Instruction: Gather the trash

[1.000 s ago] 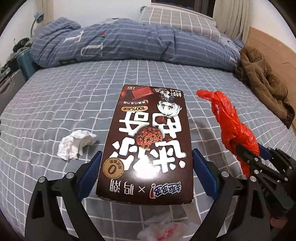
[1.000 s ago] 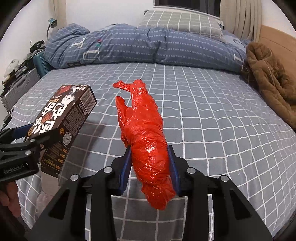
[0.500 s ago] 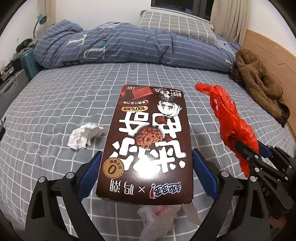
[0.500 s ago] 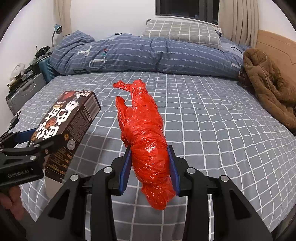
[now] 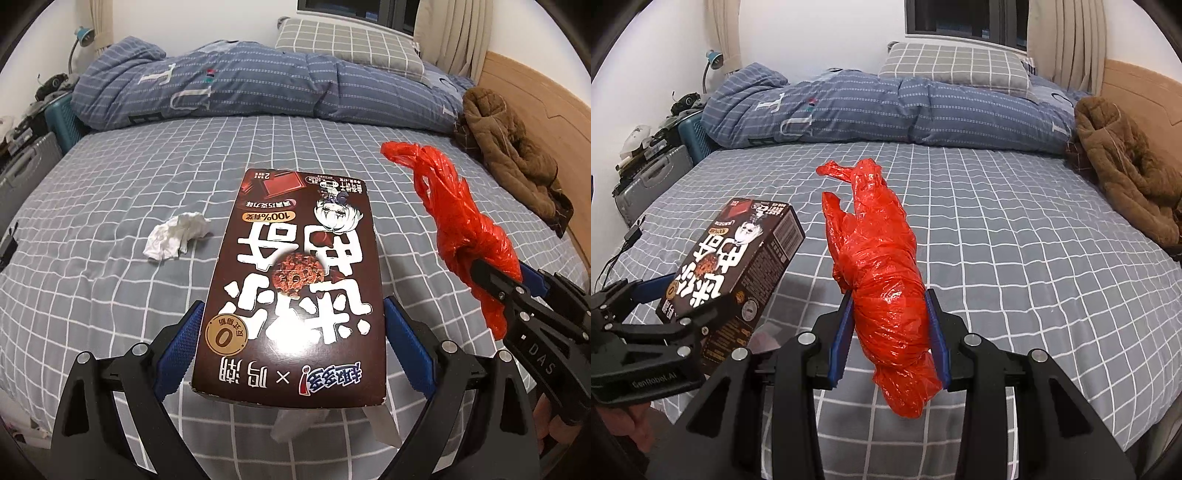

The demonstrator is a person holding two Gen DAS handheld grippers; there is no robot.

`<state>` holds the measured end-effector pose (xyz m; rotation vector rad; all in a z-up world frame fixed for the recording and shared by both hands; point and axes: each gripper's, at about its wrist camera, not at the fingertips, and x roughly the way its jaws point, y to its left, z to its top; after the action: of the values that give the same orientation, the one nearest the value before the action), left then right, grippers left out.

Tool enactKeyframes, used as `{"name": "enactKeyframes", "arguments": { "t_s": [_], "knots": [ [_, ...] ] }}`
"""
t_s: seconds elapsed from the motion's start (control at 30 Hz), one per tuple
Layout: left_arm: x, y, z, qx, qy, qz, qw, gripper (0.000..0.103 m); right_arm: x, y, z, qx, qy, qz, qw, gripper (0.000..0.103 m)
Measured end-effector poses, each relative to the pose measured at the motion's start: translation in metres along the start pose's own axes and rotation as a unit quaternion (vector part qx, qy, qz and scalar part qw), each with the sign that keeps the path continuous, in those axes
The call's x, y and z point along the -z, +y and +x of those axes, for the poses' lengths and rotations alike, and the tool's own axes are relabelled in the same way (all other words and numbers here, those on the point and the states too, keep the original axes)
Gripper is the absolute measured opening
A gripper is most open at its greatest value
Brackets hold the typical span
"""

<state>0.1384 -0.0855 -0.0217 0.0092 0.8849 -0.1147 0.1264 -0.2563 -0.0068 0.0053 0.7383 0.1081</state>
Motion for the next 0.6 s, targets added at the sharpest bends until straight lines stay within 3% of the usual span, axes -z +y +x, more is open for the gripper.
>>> {"name": "enactKeyframes", "arguments": {
  "t_s": [0.6],
  "knots": [
    [0.043,0.0,-0.034,0.009,0.004,-0.003,0.9999,0.091,0.026,0.01,-0.045,-0.013,-0.008,0.008,1.0,0.036]
  ]
}}
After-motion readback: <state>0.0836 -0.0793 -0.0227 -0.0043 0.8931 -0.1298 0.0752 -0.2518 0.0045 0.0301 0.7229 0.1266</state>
